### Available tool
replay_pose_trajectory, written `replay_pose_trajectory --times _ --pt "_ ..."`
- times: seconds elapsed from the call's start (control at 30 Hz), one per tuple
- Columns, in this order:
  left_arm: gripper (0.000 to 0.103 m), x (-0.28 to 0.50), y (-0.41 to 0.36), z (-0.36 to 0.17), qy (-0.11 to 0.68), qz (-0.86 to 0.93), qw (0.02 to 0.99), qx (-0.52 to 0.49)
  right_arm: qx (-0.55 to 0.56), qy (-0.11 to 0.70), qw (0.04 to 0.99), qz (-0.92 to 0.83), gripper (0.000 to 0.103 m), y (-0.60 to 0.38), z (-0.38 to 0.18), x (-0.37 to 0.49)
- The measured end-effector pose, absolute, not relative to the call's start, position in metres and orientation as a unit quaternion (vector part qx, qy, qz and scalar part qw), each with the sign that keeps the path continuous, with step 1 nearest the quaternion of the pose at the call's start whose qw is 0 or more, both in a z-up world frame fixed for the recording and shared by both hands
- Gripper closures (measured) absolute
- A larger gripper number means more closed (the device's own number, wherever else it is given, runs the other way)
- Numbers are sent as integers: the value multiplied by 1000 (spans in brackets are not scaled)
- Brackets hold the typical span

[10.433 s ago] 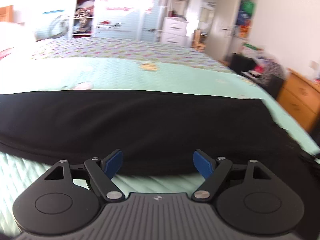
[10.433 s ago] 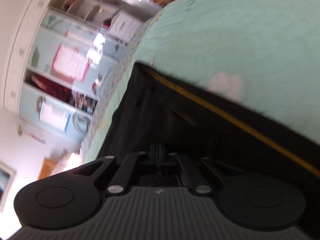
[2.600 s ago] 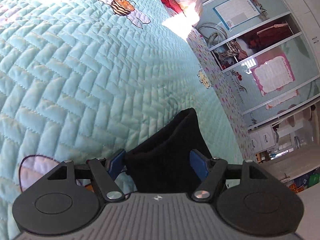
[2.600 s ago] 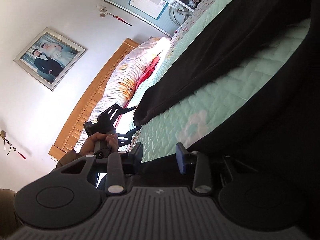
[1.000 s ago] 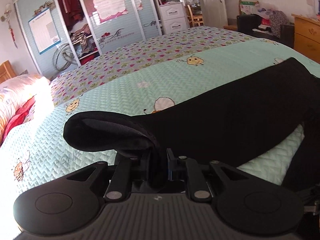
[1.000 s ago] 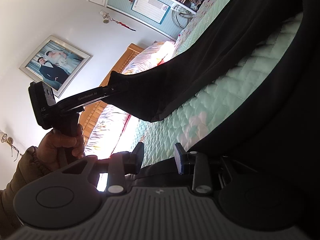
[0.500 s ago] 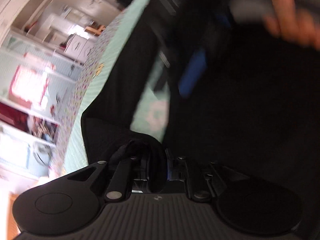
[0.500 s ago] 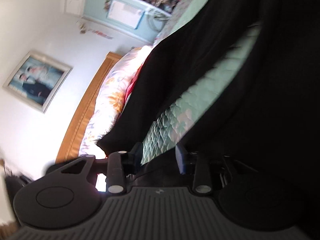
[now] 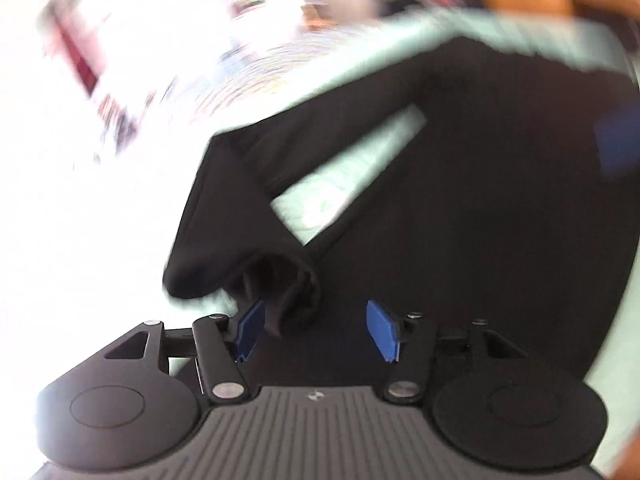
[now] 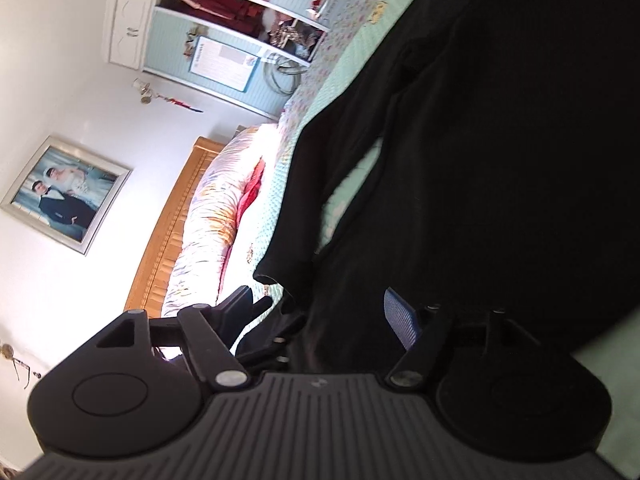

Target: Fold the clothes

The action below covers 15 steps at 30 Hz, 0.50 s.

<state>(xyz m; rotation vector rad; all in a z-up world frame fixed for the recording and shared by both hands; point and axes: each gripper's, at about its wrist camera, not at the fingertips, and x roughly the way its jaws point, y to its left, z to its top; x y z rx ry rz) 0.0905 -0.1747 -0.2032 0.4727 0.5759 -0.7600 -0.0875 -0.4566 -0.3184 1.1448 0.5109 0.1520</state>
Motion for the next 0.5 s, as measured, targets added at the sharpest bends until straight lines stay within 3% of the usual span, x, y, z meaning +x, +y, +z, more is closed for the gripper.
replay_pose_trajectory --times 0.1,0.17,0.5 --pt "38 130 -131 -182 339 -343 875 -30 543 248 800 61 29 -460 -329 -95" --pt "38 162 -118 -176 356 -309 873 -127 551 249 795 59 29 -461 -335 -95" --pt "38 235 -122 -203 395 -185 877 -201 559 244 790 56 29 -474 -339 -94"
